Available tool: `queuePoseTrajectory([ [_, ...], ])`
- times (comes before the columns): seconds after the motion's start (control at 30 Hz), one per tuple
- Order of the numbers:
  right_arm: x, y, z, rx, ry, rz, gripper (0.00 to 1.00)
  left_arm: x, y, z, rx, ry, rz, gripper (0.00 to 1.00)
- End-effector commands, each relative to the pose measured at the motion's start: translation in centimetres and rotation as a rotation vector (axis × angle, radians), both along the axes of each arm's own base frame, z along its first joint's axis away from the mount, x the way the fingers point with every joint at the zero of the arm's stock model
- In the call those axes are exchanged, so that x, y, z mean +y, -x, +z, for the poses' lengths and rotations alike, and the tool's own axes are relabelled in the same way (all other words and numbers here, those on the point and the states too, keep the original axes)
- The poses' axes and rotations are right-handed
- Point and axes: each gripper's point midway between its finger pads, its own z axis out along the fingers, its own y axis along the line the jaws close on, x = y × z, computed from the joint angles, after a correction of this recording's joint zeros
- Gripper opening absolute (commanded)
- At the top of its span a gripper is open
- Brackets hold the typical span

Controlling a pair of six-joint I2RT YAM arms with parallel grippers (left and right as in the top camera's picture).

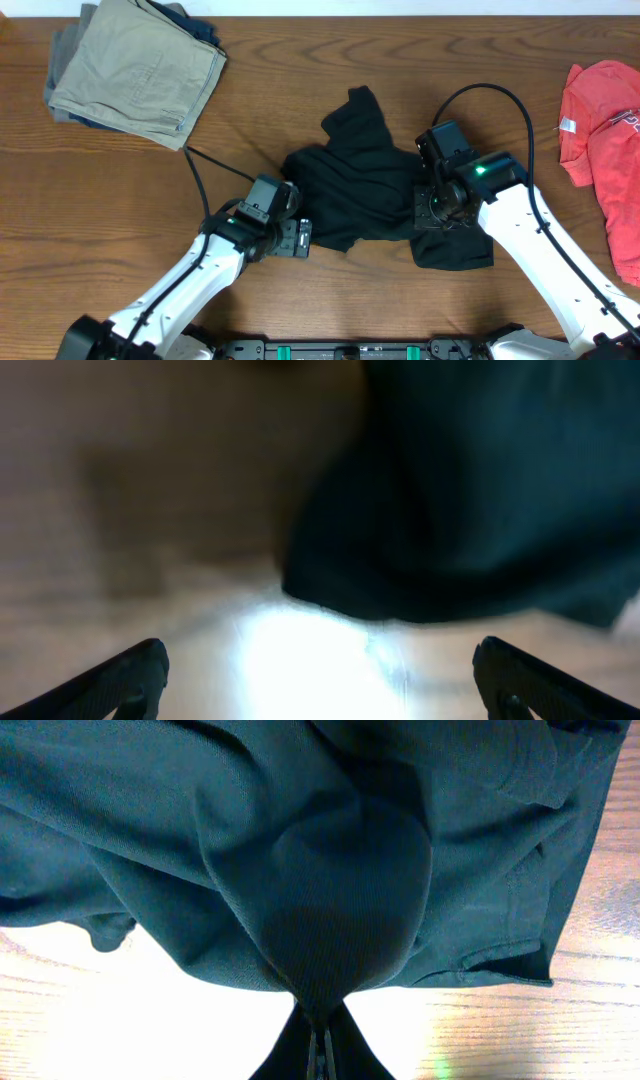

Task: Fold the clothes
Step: 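Grasp the black shirt's left side with the left gripper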

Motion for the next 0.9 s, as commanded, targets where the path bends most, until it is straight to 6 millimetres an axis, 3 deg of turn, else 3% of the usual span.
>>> queuePoseTrajectory([
  [0.0, 0.1, 0.2, 0.0, 0.002, -0.001, -0.002, 0.02, 0.2, -1.7, 0.1, -0.054, -0.037, 0.013, 0.98],
  [0.3, 0.1, 0.4, 0.0, 0.008, 0.002, 0.0, 0.03, -0.2, -1.5, -2.8, 0.008, -0.061, -0.034, 0.98],
  [0.43, 0.1, 0.3, 0.0, 0.007, 0.002, 0.0, 0.03, -0.5, -1.6, -3.1, 0.015, -0.048, -0.039, 0.97],
  [0.57, 0.1, 0.4, 0.0, 0.008, 0.002, 0.0, 0.03, -0.7, -1.8, -3.0, 0.005, -0.042, -0.039, 0.74],
  [0.7, 0.1, 0.4, 0.0, 0.008, 0.002, 0.0, 0.03, -0.8, -1.7, -3.0, 0.009, -0.035, -0.042, 0.43],
  [0.83, 0.0, 0.4, 0.0, 0.008, 0.003, 0.0, 0.04, -0.8, -1.7, -3.0, 0.01, -0.032, -0.042, 0.06],
  [0.87, 0.1, 0.4, 0.0, 0.008, 0.002, 0.0, 0.04, -0.8, -1.7, -2.9, 0.008, -0.032, -0.042, 0.06],
])
